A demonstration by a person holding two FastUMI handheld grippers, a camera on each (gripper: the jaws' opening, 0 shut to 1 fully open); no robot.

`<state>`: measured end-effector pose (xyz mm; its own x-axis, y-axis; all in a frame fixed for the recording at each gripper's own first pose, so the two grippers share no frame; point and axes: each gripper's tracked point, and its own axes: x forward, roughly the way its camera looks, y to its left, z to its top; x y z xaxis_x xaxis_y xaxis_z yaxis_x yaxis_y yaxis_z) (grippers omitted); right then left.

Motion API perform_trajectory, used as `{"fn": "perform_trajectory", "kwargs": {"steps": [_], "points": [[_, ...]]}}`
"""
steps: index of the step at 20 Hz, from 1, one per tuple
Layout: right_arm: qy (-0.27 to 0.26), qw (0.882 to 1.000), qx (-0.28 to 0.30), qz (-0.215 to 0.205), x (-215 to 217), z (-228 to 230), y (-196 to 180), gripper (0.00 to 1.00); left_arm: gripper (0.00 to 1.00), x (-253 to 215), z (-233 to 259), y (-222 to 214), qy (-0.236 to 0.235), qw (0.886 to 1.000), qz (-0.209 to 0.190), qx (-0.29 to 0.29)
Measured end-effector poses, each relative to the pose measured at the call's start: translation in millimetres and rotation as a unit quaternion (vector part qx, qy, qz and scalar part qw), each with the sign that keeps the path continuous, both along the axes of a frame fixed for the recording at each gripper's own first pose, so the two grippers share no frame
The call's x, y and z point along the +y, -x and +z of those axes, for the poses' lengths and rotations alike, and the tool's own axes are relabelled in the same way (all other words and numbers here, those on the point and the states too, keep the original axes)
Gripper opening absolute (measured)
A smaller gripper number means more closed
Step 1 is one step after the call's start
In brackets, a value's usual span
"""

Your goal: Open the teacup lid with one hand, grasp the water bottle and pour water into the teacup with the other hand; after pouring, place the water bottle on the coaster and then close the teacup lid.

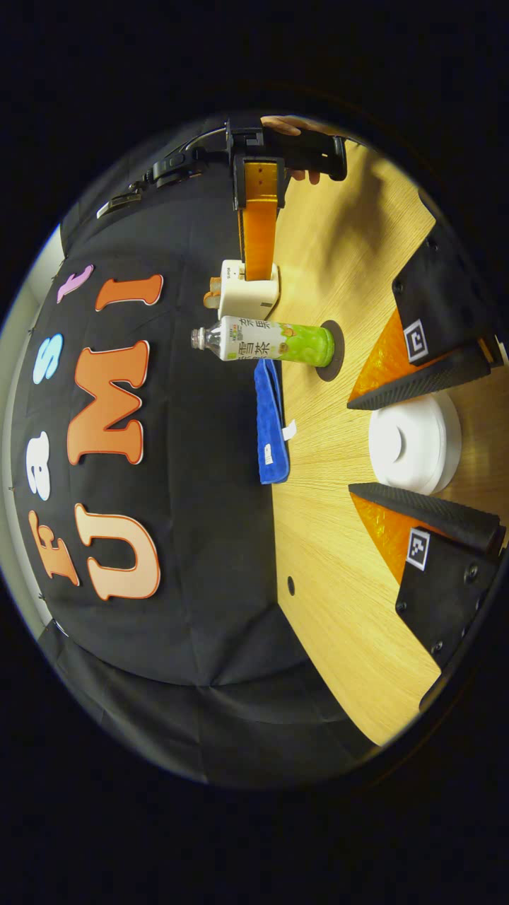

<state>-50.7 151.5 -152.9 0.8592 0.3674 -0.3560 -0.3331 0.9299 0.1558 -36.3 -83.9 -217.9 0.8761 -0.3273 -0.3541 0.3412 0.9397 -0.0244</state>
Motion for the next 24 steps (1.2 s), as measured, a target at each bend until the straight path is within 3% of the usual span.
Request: {"fn": "perform_trajectory", "kwargs": {"steps": [1,3,4,6,11,16,17,18,24], "points": [[-0.001,1.0,-0.005,-0.01,-4,2,5,0.96,0.72,2,8,-3,0.001,1.0,0.005,-0.012],[0.012,0.999,-0.011,-0.031,-13,0,15,0.95,0.8,5,29,-6,0.007,0.999,0.018,-0.037],[0.02,0.999,-0.013,-0.037,-14,1,20,0.96,0.91,6,40,-7,0.011,0.998,0.021,-0.05],[0.027,0.998,-0.024,-0.043,-16,10,28,0.96,0.94,8,64,-9,0.013,0.996,0.027,-0.08],[0.009,0.995,-0.07,-0.071,-21,58,30,0.96,0.94,13,131,-13,0.041,0.989,0.042,-0.139],[0.014,0.988,-0.121,-0.095,-30,112,36,0.95,0.94,19,177,-20,0.066,0.983,0.059,-0.162],[0.015,0.986,-0.131,-0.103,-34,120,37,1.0,0.94,20,183,-19,0.065,0.983,0.06,-0.162],[0.015,0.984,-0.139,-0.109,-35,129,38,0.95,0.94,21,188,-21,0.064,0.982,0.064,-0.164],[0.023,0.978,-0.168,-0.123,-36,154,42,0.95,0.94,16,201,-22,0.077,0.982,0.076,-0.158]]}}
